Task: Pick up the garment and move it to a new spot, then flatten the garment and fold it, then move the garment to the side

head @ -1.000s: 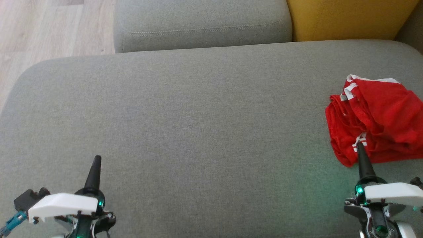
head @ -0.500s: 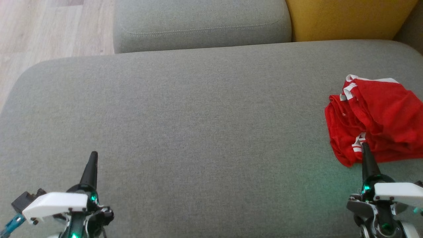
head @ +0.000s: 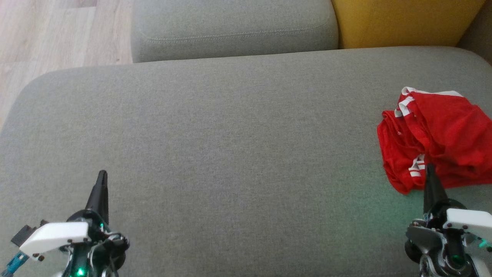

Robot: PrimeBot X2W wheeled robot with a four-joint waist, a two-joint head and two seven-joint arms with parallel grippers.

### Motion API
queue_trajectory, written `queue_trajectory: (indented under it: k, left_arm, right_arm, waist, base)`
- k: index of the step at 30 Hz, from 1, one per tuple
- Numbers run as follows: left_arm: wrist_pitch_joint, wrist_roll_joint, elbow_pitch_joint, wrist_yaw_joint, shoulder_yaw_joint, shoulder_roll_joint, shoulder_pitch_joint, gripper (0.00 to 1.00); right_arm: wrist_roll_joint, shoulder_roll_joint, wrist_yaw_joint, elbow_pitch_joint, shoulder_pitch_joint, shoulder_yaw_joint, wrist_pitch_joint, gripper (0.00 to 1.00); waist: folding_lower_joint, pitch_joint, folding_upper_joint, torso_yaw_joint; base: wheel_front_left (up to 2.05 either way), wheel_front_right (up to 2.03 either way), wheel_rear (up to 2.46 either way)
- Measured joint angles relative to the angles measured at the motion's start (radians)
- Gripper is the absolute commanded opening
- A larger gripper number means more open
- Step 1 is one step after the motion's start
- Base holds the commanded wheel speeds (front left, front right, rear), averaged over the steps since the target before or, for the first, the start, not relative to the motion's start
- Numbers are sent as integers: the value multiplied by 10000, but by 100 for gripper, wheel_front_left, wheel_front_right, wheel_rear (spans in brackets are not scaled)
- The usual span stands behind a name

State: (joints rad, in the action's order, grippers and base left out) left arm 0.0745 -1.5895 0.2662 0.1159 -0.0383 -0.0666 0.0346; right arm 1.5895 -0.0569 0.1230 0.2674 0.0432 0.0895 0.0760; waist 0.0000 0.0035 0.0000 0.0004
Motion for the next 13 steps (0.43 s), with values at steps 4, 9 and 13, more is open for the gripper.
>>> queue_trajectory:
  k: [4,9,13]
  left_arm:
    - [94,-389,46,75,-88,38,140,0]
    - [119,-405,46,75,-94,54,183,0]
    - [119,-405,46,75,-102,63,183,0]
  right_arm:
    - [393,0,0,44,110,73,6,0]
    - [416,0,0,54,110,102,29,0]
    - [416,0,0,54,110,115,33,0]
  waist:
    - [0,-3,0,-4]
    - [0,-3,0,-4]
    - [0,-3,0,-4]
  base:
    - [0,0,0]
    - [0,0,0]
    - [0,0,0]
